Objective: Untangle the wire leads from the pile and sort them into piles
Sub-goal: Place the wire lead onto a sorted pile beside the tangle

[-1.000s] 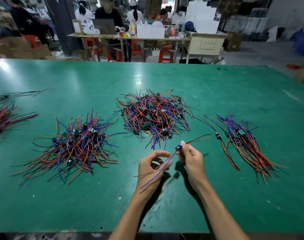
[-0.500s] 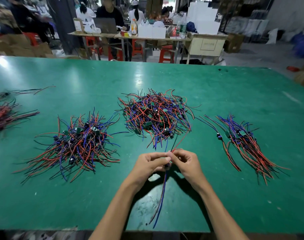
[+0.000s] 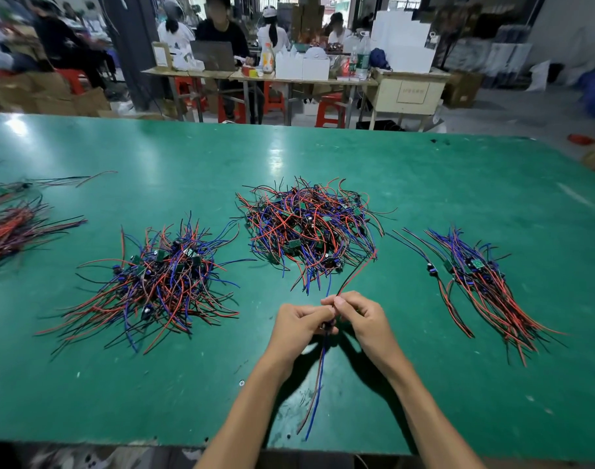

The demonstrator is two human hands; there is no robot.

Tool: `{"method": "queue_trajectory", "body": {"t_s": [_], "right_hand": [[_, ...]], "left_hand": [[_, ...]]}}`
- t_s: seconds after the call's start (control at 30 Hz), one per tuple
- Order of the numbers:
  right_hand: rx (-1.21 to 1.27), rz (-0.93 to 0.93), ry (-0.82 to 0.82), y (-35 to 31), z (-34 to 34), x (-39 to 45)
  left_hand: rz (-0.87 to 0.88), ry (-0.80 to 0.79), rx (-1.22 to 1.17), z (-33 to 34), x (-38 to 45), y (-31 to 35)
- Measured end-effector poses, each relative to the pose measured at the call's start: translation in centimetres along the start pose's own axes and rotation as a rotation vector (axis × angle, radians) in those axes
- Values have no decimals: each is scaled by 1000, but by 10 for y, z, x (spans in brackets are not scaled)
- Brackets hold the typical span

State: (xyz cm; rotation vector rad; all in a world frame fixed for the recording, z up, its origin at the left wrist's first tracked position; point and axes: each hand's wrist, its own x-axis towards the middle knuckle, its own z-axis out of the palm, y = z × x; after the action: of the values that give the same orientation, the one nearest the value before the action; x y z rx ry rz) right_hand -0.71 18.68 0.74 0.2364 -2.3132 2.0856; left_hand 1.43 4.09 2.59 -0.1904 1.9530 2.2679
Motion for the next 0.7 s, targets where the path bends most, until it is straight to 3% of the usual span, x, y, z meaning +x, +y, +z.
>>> {"method": "queue_trajectory", "body": {"t_s": [0.33, 0.57, 0.7], "right_hand": [[96, 85, 274, -4, 1, 9], [370, 228, 409, -6, -8, 17], [609, 319, 401, -5, -23, 21]], "left_hand": [[30, -128, 198, -1, -2, 0], [1, -283, 286, -11, -4, 11], [-9, -328, 311, -12, -3, 11]]}}
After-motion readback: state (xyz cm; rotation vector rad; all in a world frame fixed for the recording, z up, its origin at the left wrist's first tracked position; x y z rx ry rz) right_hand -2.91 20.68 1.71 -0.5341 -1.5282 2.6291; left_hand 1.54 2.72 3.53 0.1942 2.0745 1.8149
